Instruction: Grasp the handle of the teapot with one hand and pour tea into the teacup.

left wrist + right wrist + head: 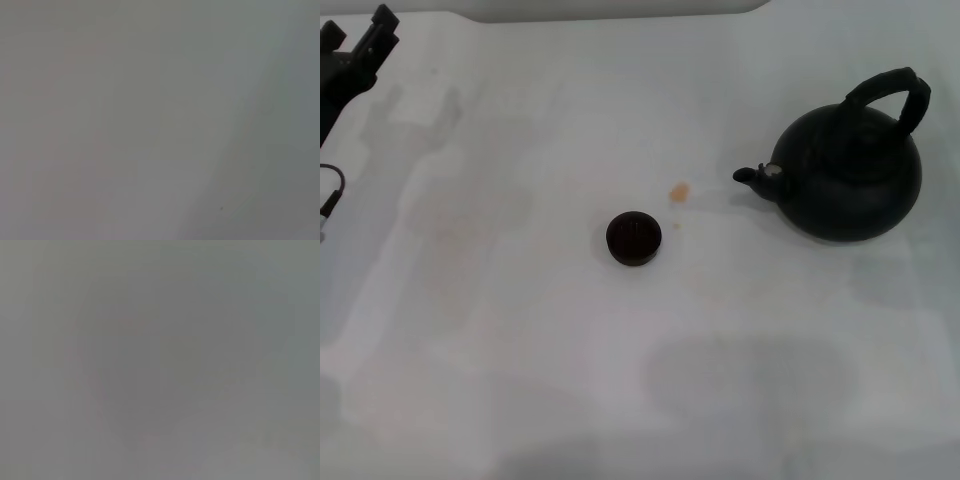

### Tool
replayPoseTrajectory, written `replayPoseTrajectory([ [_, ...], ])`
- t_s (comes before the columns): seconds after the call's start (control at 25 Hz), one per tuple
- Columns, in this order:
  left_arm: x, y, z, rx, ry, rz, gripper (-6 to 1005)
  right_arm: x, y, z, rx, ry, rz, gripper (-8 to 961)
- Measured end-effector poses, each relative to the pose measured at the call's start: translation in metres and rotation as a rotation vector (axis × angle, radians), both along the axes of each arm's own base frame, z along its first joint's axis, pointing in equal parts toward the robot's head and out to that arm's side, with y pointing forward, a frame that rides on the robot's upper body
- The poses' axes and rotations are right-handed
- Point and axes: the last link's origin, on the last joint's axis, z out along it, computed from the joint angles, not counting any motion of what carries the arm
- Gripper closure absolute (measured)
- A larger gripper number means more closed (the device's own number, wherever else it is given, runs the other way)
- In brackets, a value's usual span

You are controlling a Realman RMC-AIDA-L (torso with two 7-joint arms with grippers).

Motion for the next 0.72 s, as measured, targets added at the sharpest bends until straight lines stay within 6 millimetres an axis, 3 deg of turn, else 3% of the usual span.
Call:
replayPoseTrajectory([
  [0.72, 0.004, 0.0038, 0.001, 0.004, 0.001, -0.013, 138, 0.0007, 0.0008, 0.0017, 0.016, 0.015, -0.009, 77],
])
